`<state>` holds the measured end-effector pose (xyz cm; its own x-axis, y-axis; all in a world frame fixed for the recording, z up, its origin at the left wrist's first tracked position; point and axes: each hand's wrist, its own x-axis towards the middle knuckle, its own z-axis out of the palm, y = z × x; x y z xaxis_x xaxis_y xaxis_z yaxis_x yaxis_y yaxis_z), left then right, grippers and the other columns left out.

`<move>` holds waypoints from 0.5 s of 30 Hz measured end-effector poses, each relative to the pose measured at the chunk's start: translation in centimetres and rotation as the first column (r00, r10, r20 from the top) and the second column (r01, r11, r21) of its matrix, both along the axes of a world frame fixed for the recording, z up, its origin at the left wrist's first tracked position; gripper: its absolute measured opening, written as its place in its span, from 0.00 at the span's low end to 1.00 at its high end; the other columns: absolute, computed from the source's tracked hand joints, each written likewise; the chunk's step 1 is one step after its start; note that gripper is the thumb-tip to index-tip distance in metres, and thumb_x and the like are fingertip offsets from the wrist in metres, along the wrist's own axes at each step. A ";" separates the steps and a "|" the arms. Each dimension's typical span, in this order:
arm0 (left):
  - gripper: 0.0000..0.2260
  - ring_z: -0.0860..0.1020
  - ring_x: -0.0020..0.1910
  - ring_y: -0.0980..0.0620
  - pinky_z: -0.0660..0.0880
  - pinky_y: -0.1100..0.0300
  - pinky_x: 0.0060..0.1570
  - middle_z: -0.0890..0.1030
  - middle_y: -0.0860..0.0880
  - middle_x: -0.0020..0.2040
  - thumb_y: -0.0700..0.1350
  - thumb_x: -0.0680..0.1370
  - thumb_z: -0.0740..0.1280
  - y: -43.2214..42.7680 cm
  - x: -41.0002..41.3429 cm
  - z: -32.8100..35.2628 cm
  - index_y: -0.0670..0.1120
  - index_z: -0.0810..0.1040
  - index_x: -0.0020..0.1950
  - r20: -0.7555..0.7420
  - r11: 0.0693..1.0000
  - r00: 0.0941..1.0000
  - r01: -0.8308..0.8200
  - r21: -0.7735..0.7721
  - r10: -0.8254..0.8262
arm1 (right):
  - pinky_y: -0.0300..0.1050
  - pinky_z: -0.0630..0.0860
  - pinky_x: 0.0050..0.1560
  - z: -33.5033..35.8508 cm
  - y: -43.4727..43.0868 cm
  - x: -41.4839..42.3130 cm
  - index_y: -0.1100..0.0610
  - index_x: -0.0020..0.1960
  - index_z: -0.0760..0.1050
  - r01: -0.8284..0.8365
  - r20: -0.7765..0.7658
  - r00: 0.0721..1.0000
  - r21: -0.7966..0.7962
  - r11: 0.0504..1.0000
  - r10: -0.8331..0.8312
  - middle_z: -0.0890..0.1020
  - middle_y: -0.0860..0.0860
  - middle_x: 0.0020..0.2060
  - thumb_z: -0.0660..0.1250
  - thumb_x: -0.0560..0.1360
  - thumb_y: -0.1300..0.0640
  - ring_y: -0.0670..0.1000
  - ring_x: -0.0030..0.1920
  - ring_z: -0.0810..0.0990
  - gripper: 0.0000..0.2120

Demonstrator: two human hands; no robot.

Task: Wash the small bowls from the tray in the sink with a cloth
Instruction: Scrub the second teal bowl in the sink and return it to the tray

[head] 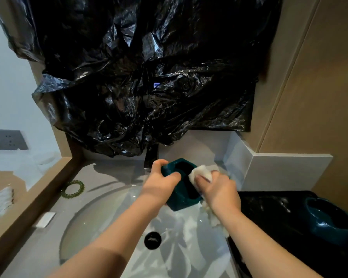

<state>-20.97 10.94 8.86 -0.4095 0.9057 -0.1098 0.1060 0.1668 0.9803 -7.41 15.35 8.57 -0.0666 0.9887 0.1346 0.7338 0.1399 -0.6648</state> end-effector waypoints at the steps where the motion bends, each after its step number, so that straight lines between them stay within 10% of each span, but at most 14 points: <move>1: 0.12 0.75 0.45 0.47 0.77 0.51 0.38 0.74 0.50 0.47 0.44 0.76 0.64 0.1 0.1 0.3 0.52 0.66 0.58 0.054 1.000 0.999 0.003 -0.008 -0.003 | 0.45 0.67 0.33 0.4 -0.2 0.5 0.55 0.38 0.71 0.037 -0.067 0.997 0.020 0.999 -0.035 0.74 0.50 0.32 0.61 0.76 0.47 0.56 0.40 0.76 0.13; 8: 0.07 0.75 0.44 0.47 0.77 0.52 0.34 0.74 0.46 0.48 0.40 0.76 0.61 0.5 4.0 0.9 0.50 0.69 0.51 0.381 0.995 0.923 0.088 -0.050 -0.062 | 0.53 0.78 0.53 1.8 -1.8 5.0 0.50 0.47 0.79 -0.082 -0.560 0.824 -0.269 0.960 -0.087 0.83 0.51 0.44 0.69 0.69 0.44 0.53 0.47 0.82 0.12; 15: 0.09 0.78 0.50 0.44 0.80 0.50 0.38 0.75 0.43 0.54 0.42 0.76 0.60 0.2 11.5 0.5 0.50 0.66 0.54 0.377 0.951 0.883 0.309 -0.024 -0.278 | 0.45 0.72 0.40 2.3 -4.2 12.7 0.56 0.43 0.77 0.043 -0.498 0.843 -0.319 0.947 -0.206 0.79 0.53 0.39 0.67 0.70 0.60 0.53 0.40 0.77 0.02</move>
<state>-9.44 11.14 9.37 -0.0430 0.9598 -0.2775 -0.1997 0.2639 0.9437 5.27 11.12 10.89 0.0587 0.9831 -0.1732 0.2673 -0.1826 -0.9461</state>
